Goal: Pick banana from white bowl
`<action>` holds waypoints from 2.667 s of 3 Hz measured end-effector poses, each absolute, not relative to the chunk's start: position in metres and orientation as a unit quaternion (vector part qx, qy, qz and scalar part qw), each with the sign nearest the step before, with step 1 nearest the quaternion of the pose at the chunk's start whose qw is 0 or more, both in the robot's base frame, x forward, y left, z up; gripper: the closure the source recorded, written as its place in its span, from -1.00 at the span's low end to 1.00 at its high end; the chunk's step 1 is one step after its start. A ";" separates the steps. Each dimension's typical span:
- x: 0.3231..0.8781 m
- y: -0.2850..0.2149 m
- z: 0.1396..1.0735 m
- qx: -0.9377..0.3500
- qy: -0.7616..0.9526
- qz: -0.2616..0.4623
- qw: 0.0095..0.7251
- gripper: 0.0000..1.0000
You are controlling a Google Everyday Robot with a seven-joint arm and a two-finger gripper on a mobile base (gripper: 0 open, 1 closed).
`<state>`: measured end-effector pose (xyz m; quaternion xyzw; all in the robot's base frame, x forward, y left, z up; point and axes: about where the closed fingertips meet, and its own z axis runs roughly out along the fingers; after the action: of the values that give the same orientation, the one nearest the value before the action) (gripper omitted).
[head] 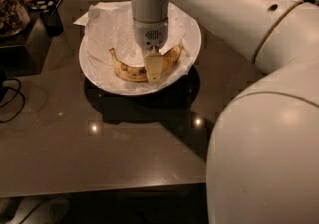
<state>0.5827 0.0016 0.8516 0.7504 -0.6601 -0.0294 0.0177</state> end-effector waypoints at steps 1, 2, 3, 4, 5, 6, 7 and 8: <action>0.580 -0.002 0.850 0.750 -0.661 -0.035 0.016 0.57; 0.577 -0.008 0.852 0.749 -0.662 -0.042 0.007 0.99; 0.578 -0.008 0.851 0.749 -0.662 -0.042 0.005 1.00; 0.576 -0.004 0.863 0.750 -0.660 -0.035 -0.021 1.00; 0.569 0.001 0.885 0.760 -0.647 -0.039 -0.054 1.00; 0.564 0.008 0.906 0.773 -0.628 -0.039 -0.076 1.00; 0.560 0.022 0.928 0.787 -0.611 -0.034 -0.084 1.00; 0.565 0.027 0.932 0.787 -0.609 -0.027 -0.096 1.00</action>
Offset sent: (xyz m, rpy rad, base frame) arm -0.0305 -0.0337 0.0069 0.0024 0.0786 -0.0068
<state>0.5652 0.0270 0.9321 0.7867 -0.6092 -0.0270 -0.0964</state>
